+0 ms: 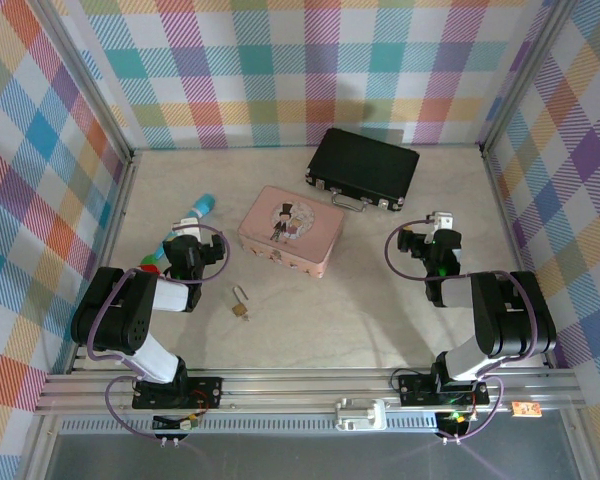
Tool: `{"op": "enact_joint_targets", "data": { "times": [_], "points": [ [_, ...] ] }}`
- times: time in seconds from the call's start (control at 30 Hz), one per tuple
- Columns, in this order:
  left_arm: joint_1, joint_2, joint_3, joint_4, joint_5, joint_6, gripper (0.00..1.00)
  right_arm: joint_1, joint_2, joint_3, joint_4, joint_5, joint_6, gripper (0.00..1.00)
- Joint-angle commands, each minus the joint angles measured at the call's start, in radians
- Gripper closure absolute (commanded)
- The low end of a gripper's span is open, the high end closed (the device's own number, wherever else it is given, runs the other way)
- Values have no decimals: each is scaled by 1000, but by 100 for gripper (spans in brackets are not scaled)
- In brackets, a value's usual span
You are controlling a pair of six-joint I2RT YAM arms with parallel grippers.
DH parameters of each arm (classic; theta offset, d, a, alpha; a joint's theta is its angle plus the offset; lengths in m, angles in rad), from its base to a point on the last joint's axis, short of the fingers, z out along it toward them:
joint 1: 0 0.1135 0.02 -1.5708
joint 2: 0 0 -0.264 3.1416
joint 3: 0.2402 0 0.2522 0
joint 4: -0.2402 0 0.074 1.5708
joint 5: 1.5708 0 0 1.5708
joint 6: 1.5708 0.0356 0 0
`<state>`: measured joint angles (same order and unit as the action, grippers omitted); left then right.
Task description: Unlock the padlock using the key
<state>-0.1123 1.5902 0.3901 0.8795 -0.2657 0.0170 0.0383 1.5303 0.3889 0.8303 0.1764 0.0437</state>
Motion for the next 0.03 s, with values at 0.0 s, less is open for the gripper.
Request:
{"op": "enact_joint_targets", "data": {
  "times": [0.0],
  "points": [
    [15,-11,18,-13,25,-11,0,-2,4,5,28,-21,-1,1]
  ]
}}
